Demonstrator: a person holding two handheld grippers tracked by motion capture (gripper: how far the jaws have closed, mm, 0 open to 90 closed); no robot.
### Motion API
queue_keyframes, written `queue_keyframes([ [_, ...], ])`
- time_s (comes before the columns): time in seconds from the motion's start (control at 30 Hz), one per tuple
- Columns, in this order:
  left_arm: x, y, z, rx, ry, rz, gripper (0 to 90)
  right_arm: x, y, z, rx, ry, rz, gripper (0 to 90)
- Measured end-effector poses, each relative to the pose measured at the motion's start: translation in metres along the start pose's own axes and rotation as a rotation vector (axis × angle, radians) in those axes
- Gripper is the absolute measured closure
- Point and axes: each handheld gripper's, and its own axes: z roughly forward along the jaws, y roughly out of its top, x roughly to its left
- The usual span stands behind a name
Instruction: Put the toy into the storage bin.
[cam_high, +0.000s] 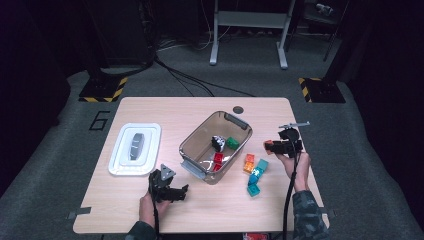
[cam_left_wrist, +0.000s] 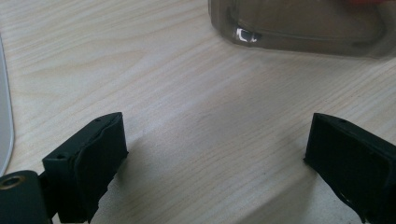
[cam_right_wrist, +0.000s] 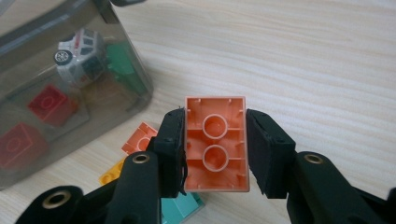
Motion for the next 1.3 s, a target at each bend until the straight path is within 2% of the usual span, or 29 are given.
queue_keyframes([
  [0.2, 0.000, 0.000, 0.000, -0.001, 0.000, 0.001, 5.1, 0.005, 0.006, -0.007, -0.019, 0.007, -0.020, 59.0],
  [0.23, 0.000, 0.000, 0.000, 0.000, 0.000, 0.000, 5.1, 0.005, 0.007, -0.008, -0.018, 0.002, -0.040, 59.0],
  [0.3, 0.000, 0.000, 0.000, 0.000, 0.000, 0.000, 5.1, 0.006, 0.008, -0.010, -0.023, 0.003, -0.049, 59.0],
  [0.33, 0.000, 0.000, 0.000, 0.000, 0.000, 0.000, 5.1, 0.008, 0.009, -0.011, -0.024, 0.006, -0.037, 59.0],
  [0.57, 0.000, 0.000, 0.000, 0.001, 0.000, 0.000, 5.1, 0.010, 0.018, -0.019, -0.032, 0.008, -0.067, 59.0],
  [0.8, 0.001, 0.000, -0.001, 0.010, -0.004, 0.011, 5.1, 0.012, 0.023, -0.025, -0.045, 0.009, -0.069, 59.0],
  [0.83, 0.000, 0.000, 0.000, 0.003, 0.003, 0.009, 5.1, 0.012, 0.024, -0.026, -0.049, 0.008, -0.083, 59.0],
  [0.87, 0.000, 0.000, 0.000, 0.007, -0.001, 0.007, 5.1, 0.013, 0.025, -0.027, -0.046, 0.007, -0.071, 59.0],
  [1.07, 0.000, 0.000, 0.000, 0.009, -0.002, 0.007, 5.1, 0.015, 0.032, -0.036, -0.061, 0.003, -0.091, 59.0],
  [1.3, 0.000, 0.000, 0.000, 0.007, -0.003, -0.002, 5.1, 0.019, 0.040, -0.046, -0.078, -0.001, -0.090, 58.9],
])
